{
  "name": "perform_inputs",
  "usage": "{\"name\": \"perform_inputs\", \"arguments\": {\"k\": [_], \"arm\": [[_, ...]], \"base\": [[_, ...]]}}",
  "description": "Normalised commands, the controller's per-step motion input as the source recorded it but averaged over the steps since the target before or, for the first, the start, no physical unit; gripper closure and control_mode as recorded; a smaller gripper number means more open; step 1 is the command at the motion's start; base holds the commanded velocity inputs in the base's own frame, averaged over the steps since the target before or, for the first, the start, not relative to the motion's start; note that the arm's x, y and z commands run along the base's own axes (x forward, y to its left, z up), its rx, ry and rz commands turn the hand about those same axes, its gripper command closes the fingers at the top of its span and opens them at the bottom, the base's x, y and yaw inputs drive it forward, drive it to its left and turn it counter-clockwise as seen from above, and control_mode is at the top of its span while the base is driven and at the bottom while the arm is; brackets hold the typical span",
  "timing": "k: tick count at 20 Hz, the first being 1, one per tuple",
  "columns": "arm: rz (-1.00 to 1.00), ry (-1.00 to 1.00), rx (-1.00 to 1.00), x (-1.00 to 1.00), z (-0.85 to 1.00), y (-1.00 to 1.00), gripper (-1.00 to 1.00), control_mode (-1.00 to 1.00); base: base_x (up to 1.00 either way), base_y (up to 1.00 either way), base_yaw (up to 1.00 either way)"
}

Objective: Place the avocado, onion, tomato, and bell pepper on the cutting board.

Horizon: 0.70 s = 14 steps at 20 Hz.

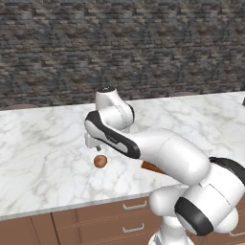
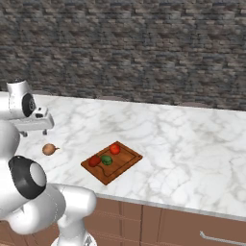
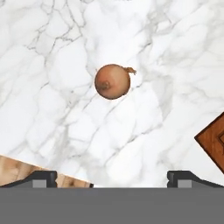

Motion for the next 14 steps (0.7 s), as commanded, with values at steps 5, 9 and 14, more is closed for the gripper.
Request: {"name": "perform_inputs", "arguments": {"k": [5,9,14], "arm": [[0.0,0.0,0.0,0.15,-0.32,0.0,-1.0,-1.0],[0.0,-0.02,0.0,0.16,-0.23,0.01,-1.0,-1.0],[0.0,-0.04,0.0,0.34,-0.13,0.2,-1.0,-1.0]], "base": [[0.0,0.0,0.0],[0.0,0.0,0.0],[0.0,0.0,0.0]]}}
